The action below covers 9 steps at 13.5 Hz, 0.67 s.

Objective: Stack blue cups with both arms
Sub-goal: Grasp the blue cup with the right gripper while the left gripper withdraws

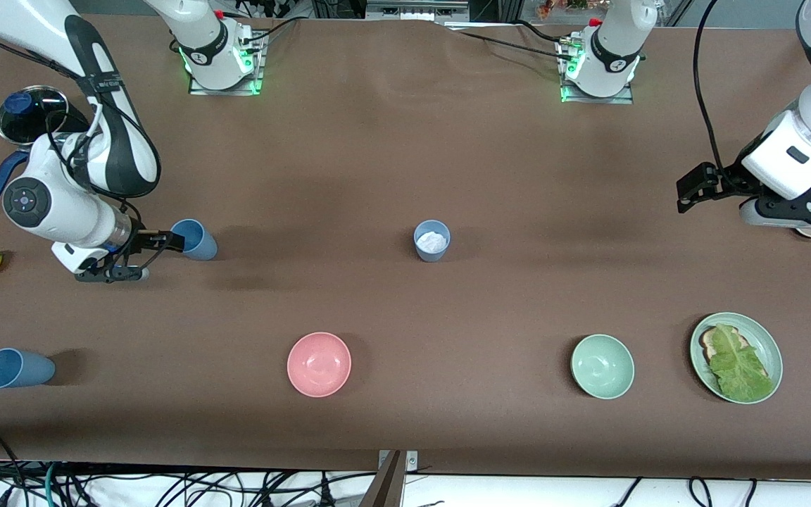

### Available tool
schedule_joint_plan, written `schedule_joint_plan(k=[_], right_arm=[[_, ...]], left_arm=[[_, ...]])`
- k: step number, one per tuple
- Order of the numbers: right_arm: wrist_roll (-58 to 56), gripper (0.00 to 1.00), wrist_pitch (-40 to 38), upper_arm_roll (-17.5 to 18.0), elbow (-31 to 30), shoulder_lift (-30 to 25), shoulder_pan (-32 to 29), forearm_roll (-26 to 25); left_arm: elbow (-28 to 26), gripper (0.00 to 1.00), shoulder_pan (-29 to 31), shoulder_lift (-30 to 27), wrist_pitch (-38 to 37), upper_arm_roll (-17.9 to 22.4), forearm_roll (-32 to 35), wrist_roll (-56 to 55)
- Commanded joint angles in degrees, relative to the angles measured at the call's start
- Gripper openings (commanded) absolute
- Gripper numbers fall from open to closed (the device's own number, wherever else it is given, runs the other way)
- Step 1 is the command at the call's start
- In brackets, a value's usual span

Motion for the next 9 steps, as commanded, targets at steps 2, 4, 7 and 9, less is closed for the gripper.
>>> schedule_joint_plan(k=[2, 4, 7, 9], right_arm=[[-0.7, 0.75, 1.2, 0.4, -0.6, 0.4, -0.4, 0.3], [-0.5, 0.72, 1.0, 0.4, -0.6, 0.5, -0.4, 0.3], [-0.3, 0.83, -0.9, 0.5, -0.5, -0.1, -0.4, 0.3], [-0.2, 0.87, -2.6, 0.6, 0.2, -0.4, -0.4, 0.3]], left_arm=[[0.7, 1.00, 0.8, -2.3, -1.5, 1.2, -1.2, 1.9], [0.6, 1.00, 4.7, -2.7, -2.9, -0.1, -1.3, 2.0], [0.1, 1.00, 5.9, -3.0, -3.6, -0.7, -1.5, 2.1], [-0.1, 1.00, 5.1, -3.0, -3.6, -0.6, -1.2, 2.0]])
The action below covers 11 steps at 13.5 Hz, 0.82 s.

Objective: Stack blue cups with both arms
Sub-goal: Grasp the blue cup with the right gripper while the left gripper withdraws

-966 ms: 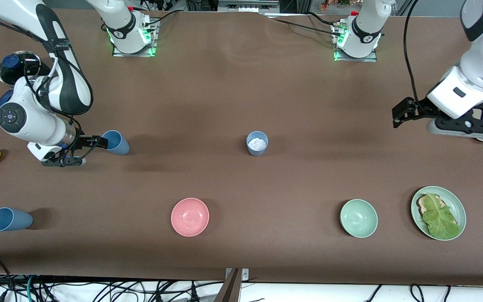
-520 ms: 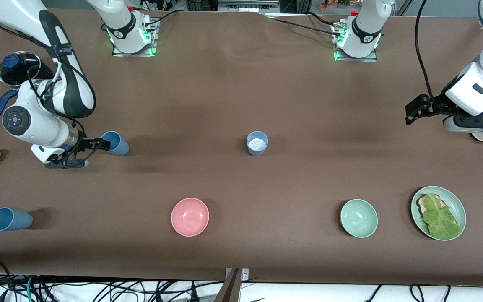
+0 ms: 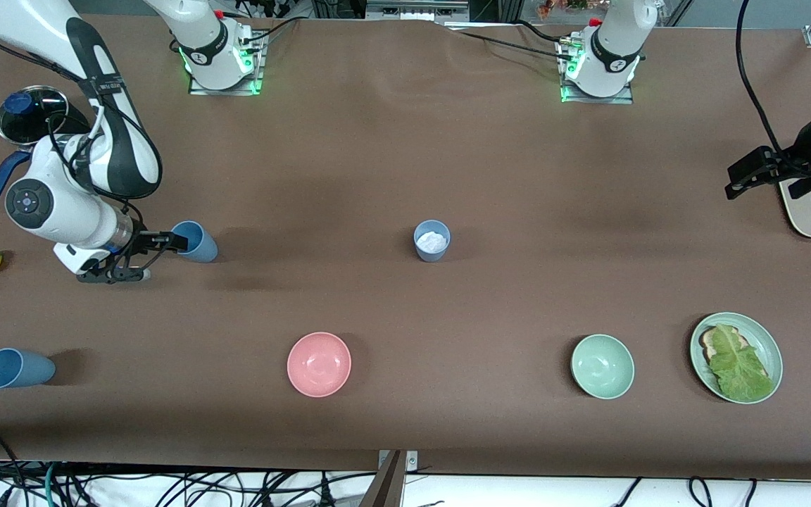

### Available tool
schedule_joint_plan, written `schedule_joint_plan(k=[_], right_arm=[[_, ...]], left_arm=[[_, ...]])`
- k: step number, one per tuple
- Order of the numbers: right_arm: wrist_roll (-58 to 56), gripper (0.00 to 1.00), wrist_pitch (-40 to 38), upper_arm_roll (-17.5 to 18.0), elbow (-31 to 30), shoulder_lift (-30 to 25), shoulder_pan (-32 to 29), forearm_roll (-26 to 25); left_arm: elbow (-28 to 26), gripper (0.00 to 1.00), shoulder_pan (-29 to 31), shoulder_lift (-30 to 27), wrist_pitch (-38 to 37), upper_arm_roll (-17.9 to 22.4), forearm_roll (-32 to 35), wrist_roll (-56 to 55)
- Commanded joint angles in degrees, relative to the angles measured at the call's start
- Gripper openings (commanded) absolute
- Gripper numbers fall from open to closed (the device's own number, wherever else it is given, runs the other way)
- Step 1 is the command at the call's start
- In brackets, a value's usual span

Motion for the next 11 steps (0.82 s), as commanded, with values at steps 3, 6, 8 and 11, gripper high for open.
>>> schedule_joint_plan(k=[3, 6, 8, 11], right_arm=[[0.0, 0.90, -5.8, 1.1, 2.6, -0.9, -0.3, 0.3], [0.0, 0.90, -7.6, 1.3, 3.4, -1.0, -0.3, 0.4], [0.0, 0.90, -8.0, 1.3, 3.4, -1.0, -0.3, 1.2], [0.0, 0.90, -8.8, 1.3, 2.6, -1.6, -0.3, 2.2]], left_arm=[[-5.5, 1.00, -0.2, -3.9, 0.8, -0.4, -0.9, 1.4], [-6.9, 1.00, -1.0, -4.8, 1.9, 0.7, -0.8, 1.4], [-7.0, 1.00, -1.1, -4.8, 1.8, 1.9, -0.8, 1.7], [-7.0, 1.00, -1.2, -4.7, 1.8, 2.3, -0.8, 2.6]])
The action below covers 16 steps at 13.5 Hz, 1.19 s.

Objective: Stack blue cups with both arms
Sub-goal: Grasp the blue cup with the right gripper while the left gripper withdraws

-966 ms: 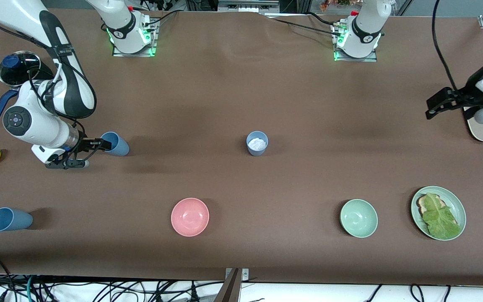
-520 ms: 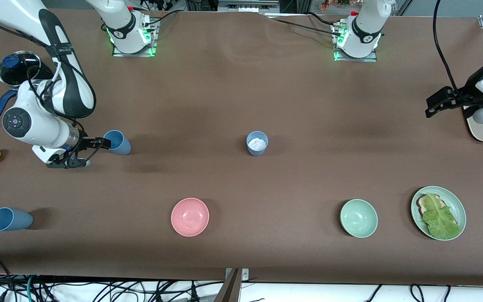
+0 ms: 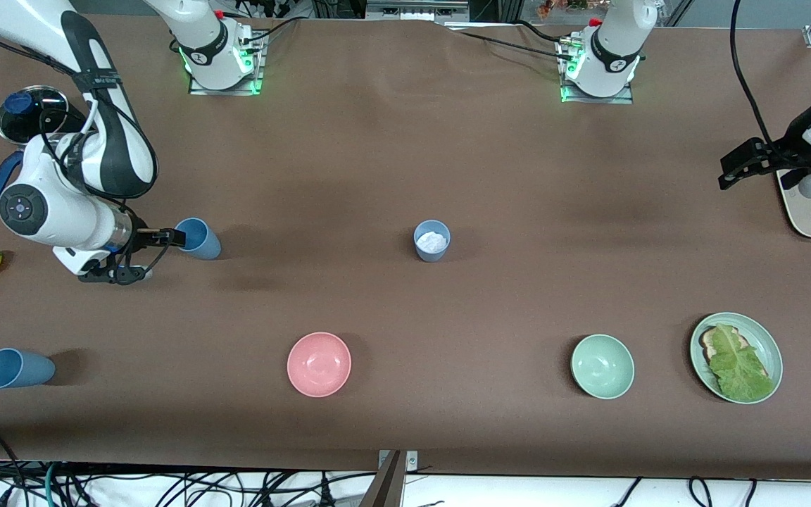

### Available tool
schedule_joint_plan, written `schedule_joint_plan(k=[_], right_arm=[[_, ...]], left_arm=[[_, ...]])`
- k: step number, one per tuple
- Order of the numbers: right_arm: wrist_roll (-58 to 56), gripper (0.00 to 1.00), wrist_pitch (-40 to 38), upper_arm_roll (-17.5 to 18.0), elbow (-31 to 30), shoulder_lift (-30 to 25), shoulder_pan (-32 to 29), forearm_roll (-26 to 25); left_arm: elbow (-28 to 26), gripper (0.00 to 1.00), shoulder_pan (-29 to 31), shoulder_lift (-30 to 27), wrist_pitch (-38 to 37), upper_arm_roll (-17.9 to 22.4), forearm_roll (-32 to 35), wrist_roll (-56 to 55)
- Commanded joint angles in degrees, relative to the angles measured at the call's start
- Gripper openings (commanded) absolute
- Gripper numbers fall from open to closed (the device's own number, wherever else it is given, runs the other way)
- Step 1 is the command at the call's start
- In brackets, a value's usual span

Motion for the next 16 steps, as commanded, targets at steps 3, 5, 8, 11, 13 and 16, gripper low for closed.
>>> schedule_joint_plan(k=[3, 5, 8, 11, 13, 16], right_arm=[[-0.1, 0.90, -0.6, 0.4, -1.2, -0.5, -0.4, 1.0], [-0.2, 0.88, -0.3, 0.4, -1.2, 0.0, -0.4, 1.1], [-0.3, 0.82, 0.2, 0.4, -1.1, 0.5, -0.4, 1.1], [-0.3, 0.63, 1.3, 0.4, -0.9, 1.6, -0.2, 1.1], [-0.3, 0.41, 1.3, 0.5, -0.9, 1.7, -0.2, 1.2], [-0.2, 0.10, 1.2, 0.8, -0.9, 1.9, -0.1, 1.2]], left_arm=[[-1.7, 1.00, -0.7, -1.4, 1.0, 0.9, -0.1, 1.5], [-1.5, 1.00, -0.9, -1.4, 0.9, 0.9, 0.5, 1.5], [-0.4, 1.00, -0.3, -0.4, 0.5, 0.6, 0.4, 1.5], [-0.2, 1.00, -0.1, -0.1, 0.3, 0.7, 0.4, 1.3], [0.4, 1.00, -0.9, 0.0, 0.4, 0.5, 0.5, 1.0], [2.8, 1.00, -1.2, 1.2, -0.2, 0.2, 0.0, 0.7]])
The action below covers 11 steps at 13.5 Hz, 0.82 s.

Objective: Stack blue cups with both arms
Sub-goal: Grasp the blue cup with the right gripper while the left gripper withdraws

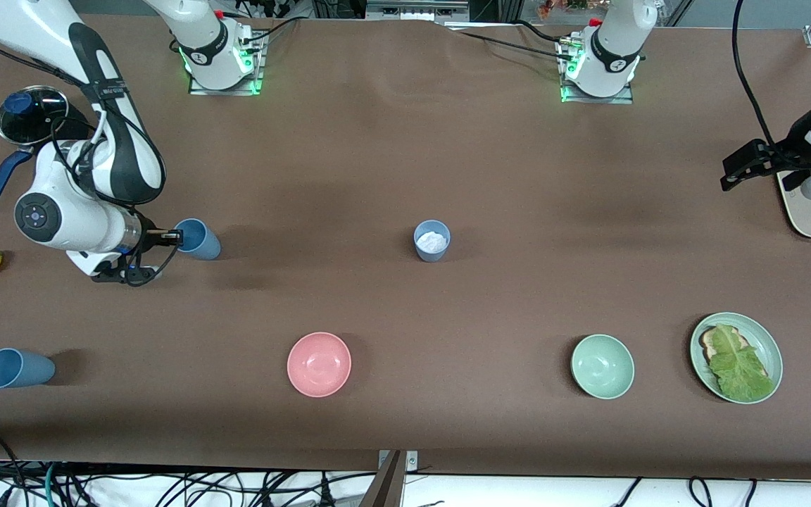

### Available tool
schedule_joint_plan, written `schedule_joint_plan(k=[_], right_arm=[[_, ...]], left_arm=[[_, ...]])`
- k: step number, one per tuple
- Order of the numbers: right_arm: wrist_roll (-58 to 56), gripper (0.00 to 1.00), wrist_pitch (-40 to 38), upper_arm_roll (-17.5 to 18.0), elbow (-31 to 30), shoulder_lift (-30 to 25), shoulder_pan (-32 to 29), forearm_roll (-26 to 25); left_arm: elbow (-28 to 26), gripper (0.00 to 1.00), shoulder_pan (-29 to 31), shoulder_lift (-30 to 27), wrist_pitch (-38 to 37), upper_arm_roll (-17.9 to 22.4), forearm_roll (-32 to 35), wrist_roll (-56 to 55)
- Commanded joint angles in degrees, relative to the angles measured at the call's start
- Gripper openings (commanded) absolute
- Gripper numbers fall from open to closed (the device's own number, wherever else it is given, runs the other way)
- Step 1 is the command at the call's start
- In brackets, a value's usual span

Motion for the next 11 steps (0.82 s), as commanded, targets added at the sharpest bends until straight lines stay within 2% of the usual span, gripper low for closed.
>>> schedule_joint_plan(k=[1, 6, 7, 11], right_arm=[[-0.3, 0.00, 0.1, 0.7, -0.2, -0.2, -0.1, 0.9], [0.7, 0.00, -1.4, 3.2, 1.7, -0.9, 0.0, 0.9], [3.1, 0.00, -2.7, 4.6, 2.9, -1.0, 0.0, 1.0], [21.4, 0.00, -7.3, 14.4, 11.5, -0.5, 1.6, 0.7]], left_arm=[[2.4, 1.00, -1.6, 1.5, -0.5, -1.4, 0.5, 0.6], [5.1, 1.00, -1.8, 2.5, -1.0, -1.9, 0.7, 0.7], [5.7, 1.00, -1.8, 2.6, -1.2, -2.0, 0.7, 0.7], [6.0, 1.00, -1.9, 3.0, -1.9, -2.0, 0.4, 0.7]])
